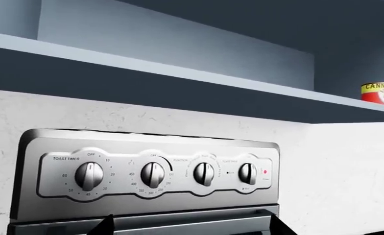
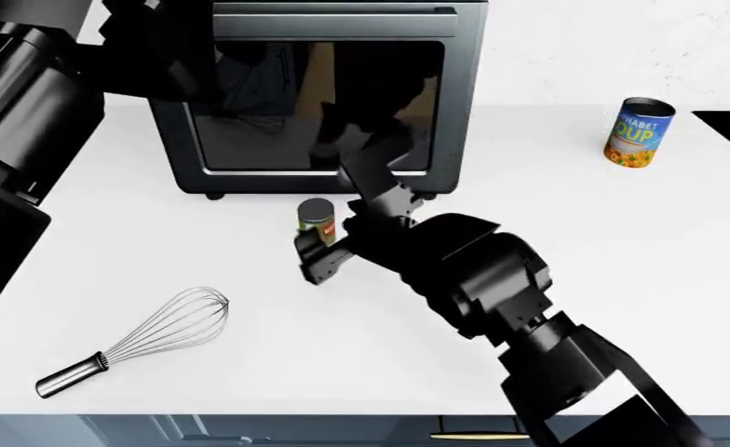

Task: Pick the cans from the counter and place them in their designated side in the cabinet.

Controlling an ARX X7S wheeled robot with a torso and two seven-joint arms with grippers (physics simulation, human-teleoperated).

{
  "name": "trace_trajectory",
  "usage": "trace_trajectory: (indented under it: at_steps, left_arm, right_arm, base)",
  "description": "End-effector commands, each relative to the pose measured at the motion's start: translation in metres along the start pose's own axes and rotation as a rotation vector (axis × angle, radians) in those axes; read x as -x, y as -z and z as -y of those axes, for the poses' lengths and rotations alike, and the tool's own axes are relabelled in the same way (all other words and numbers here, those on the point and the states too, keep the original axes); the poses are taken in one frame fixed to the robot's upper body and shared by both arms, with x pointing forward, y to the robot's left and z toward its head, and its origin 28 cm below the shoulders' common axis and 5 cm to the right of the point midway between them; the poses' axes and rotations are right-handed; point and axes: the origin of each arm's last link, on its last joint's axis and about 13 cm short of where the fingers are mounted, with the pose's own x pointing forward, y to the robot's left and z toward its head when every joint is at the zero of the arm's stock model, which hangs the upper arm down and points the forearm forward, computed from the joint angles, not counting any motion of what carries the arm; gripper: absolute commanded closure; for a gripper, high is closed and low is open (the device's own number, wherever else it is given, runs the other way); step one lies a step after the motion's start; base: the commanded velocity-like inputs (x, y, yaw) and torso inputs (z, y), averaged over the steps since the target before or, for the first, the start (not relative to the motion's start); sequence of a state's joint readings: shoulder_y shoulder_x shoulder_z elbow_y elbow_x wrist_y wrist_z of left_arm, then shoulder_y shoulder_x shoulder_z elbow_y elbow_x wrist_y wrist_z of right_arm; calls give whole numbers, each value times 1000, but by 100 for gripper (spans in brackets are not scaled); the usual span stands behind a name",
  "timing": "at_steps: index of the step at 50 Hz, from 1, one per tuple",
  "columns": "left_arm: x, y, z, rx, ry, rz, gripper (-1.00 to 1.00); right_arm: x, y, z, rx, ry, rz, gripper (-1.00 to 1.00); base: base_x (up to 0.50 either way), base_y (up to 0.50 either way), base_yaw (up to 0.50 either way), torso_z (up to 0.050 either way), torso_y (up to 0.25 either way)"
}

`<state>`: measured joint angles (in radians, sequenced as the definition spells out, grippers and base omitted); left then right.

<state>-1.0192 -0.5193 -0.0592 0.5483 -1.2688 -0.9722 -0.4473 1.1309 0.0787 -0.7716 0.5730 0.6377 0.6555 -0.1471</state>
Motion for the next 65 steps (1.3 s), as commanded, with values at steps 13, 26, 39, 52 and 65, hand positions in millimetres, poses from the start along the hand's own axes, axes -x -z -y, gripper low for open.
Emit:
trace_trajectory:
  at_steps: [13,26,39,52,65]
  left_arm:
    - [1,0,-2,-1,-9,0,-100]
    - [2,1,-2,2,-12,0,-100]
    - [2,2,-3,4,-15,1,-100]
    - [1,0,-3,0,-11,7,-100]
    - [1,-2,1,-5,-4,8,-100]
  right_arm:
    - [-15,0,-5,9,-38,49,100]
    - [-13,5,-5,33,-35,22,100]
    - [6,-14,-10,57,-49,78,100]
    - [42,-40,-14,82,-60,117,100]
    - [75,-47,-15,67,-30,162,100]
  base:
    - [0,0,0,0,0]
    - [0,0,0,0,0]
    - [0,0,0,0,0]
    - [0,0,0,0,0]
    - [-239,-109,0,0,0]
